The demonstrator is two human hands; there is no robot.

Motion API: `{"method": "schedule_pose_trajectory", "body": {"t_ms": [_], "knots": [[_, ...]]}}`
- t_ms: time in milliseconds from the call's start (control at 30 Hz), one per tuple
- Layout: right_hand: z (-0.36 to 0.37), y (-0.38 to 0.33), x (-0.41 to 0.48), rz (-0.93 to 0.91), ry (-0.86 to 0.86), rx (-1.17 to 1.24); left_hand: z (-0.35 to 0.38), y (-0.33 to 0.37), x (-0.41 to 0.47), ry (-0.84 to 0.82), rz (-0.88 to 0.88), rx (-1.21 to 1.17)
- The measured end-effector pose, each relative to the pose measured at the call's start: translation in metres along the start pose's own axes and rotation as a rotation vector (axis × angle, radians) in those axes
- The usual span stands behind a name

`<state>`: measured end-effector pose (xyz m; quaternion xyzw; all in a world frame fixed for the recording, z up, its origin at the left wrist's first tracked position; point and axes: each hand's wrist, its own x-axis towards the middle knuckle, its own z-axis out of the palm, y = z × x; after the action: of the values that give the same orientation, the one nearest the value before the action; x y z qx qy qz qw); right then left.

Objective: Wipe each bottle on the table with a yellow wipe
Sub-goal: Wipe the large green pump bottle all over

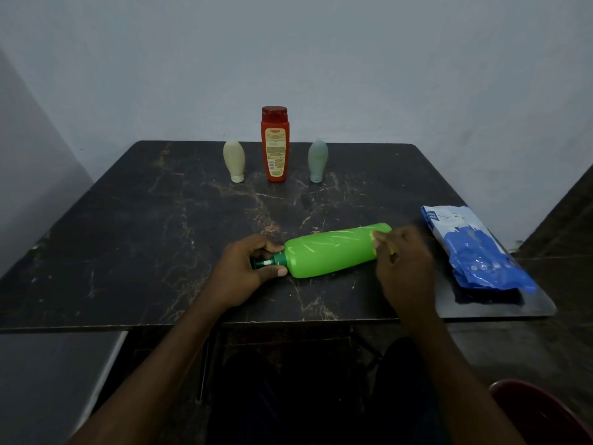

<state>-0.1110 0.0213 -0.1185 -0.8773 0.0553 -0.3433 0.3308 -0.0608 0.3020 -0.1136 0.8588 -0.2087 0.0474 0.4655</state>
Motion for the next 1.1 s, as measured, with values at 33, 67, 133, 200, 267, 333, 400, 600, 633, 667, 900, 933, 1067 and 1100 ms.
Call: {"method": "schedule_pose_trajectory", "body": {"t_ms": [33,67,133,200,267,333,400,600,633,667,900,933,1067,1100], "knots": [[0.000,0.001,-0.001,-0.039,-0.035,0.017,0.000,0.001,0.000,0.000,0.004,0.001],[-0.001,0.004,0.002,-0.019,-0.025,0.032,0.000,0.001,0.000,0.001,0.007,0.000],[-0.005,0.010,0.012,0.109,0.060,0.039,0.000,0.002,0.000,0.002,0.007,-0.004],[-0.004,0.008,0.014,0.066,0.029,-0.004,0.000,0.001,0.000,0.002,-0.002,-0.017],[-0.001,0.001,0.007,-0.089,-0.084,-0.015,0.001,0.000,-0.001,0.005,0.002,-0.027],[-0.003,0.007,0.013,-0.026,-0.065,-0.022,0.001,0.001,-0.001,0.007,0.006,-0.028],[-0.008,0.014,0.023,0.141,0.026,-0.061,0.001,0.000,-0.001,0.007,0.009,-0.028],[-0.002,0.000,0.008,-0.110,-0.157,-0.024,0.001,0.001,-0.001,0.011,-0.003,-0.032],[-0.004,0.006,0.014,-0.020,-0.097,-0.033,0.001,0.001,-0.001,0.008,-0.002,-0.031],[-0.007,0.011,0.020,0.087,-0.020,-0.054,0.001,0.002,-0.001,0.005,0.000,-0.028],[0.017,-0.034,-0.019,-0.223,-0.191,-0.030,0.001,0.001,-0.001,0.006,-0.005,-0.027],[0.013,-0.029,-0.012,-0.172,-0.188,-0.018,0.001,0.002,-0.001,0.005,-0.002,-0.023],[-0.004,-0.007,0.020,0.084,-0.007,-0.048,0.002,0.004,-0.001,0.010,0.004,-0.018],[-0.002,-0.015,0.018,0.026,-0.027,-0.060,0.002,0.004,-0.001,0.011,0.003,-0.021]]}}
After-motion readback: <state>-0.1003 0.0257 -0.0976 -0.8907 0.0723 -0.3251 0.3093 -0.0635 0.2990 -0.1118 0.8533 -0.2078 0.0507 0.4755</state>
